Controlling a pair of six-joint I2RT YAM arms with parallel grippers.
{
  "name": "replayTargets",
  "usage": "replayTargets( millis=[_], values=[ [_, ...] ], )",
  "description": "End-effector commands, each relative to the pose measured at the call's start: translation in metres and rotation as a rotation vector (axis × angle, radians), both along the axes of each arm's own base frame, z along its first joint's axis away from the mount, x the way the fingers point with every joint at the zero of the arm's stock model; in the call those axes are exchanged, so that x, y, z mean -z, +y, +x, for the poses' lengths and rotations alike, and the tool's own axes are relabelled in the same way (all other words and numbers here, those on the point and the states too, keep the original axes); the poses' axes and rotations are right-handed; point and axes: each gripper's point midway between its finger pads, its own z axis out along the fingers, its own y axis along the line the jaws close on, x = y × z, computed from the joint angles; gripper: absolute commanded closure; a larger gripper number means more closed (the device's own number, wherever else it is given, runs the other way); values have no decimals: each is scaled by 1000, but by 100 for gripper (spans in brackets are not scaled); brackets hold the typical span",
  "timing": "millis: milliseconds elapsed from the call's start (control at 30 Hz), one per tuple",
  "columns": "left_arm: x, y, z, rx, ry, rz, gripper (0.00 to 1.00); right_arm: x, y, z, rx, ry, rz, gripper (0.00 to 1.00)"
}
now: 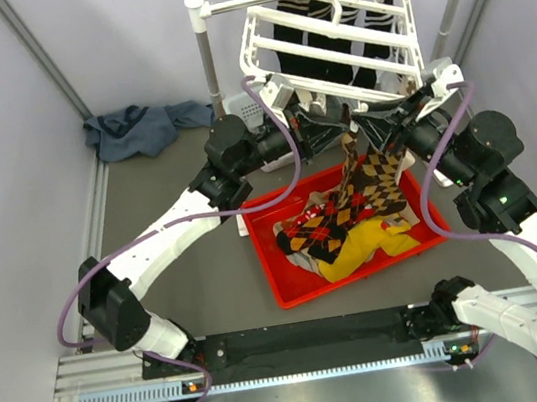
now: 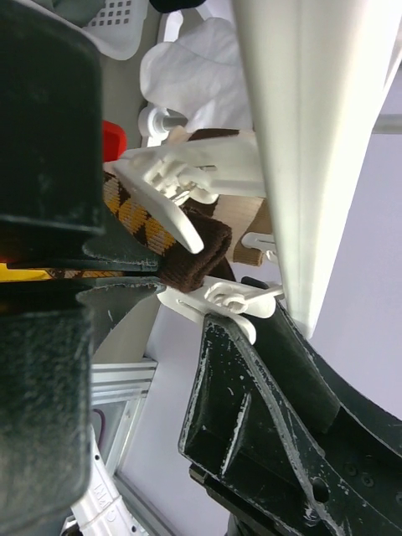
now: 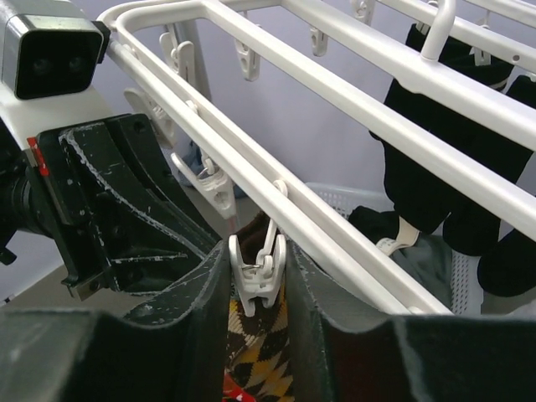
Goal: Clip the socks to the hanger
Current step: Clamp the sock onto the hanger.
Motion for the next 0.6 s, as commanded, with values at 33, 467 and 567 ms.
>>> replayTargets(
  millis=[33,467,567],
  values=[
    [-49,8,-15,49,-95,-116,100,-6,1,-5,-22,-31,-7,67],
    [-48,4,-7,40,-75,-122,75,-16,-15,-8,55,-61,33,37],
    [-48,10,-4,-8,-78,-113,60,-14,-20,-6,89,-59,44,32]
  ],
)
